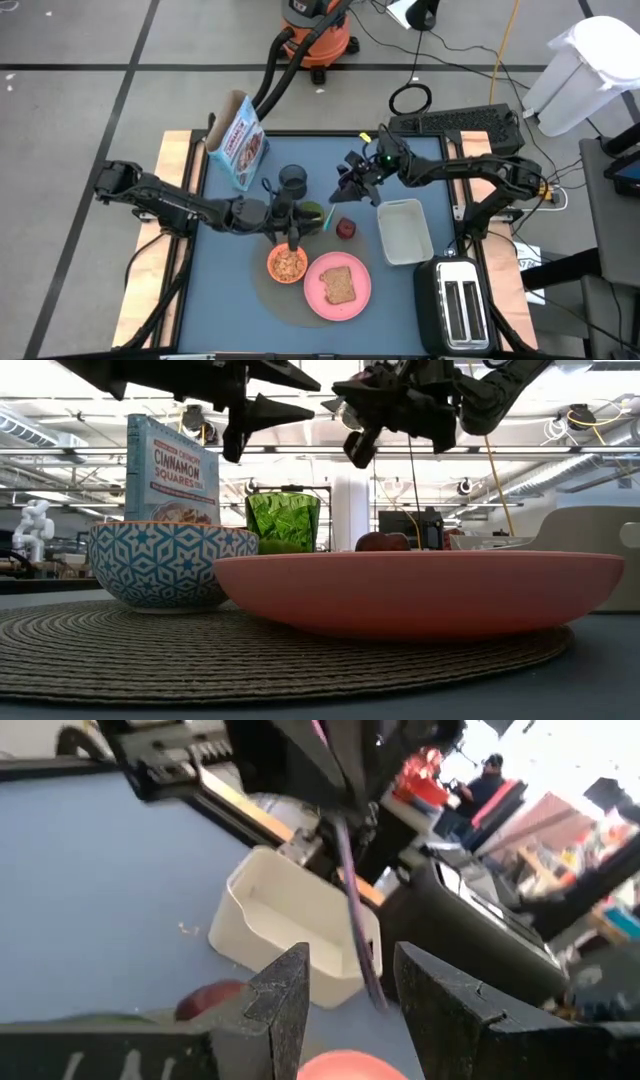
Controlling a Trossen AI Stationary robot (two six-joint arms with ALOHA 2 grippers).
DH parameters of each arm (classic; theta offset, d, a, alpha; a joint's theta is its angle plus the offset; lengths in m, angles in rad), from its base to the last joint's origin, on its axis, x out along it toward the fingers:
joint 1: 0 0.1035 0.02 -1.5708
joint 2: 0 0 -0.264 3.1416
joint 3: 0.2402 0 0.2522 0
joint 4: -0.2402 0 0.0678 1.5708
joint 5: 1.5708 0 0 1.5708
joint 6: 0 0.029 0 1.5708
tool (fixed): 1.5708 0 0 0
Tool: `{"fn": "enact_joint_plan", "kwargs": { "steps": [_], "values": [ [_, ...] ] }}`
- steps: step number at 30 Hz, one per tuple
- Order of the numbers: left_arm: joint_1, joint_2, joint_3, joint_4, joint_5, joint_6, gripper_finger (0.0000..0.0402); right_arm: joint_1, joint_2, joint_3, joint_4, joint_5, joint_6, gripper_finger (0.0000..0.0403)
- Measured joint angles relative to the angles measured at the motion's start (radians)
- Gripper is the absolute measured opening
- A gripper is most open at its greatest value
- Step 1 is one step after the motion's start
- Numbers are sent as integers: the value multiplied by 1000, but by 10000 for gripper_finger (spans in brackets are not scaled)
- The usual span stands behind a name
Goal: Arrange a breakfast setting
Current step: Put the spoon on the gray placemat to the left of the red bowl
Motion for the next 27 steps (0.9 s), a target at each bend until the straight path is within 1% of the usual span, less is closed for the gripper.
{"fn": "enact_joint_plan", "kwargs": {
  "steps": [5, 10, 15, 24, 27],
  "values": [
    [23, 0, 0, 64, -5, -1, 154, 38, 0, 0, 1, 100, -42, 0],
    [29, 0, 0, 77, -5, 4, 154, 65, 0, 0, 1, 218, -53, 0],
    [29, 0, 0, 68, -5, 4, 154, 88, 0, 0, 9, 233, -53, 0],
    [29, 0, 0, 50, -5, -23, 154, 131, 0, 0, 16, 350, -64, 0],
    [29, 0, 0, 45, -5, -26, 144, 134, 0, 0, 18, 353, -64, 0]
  ]
}}
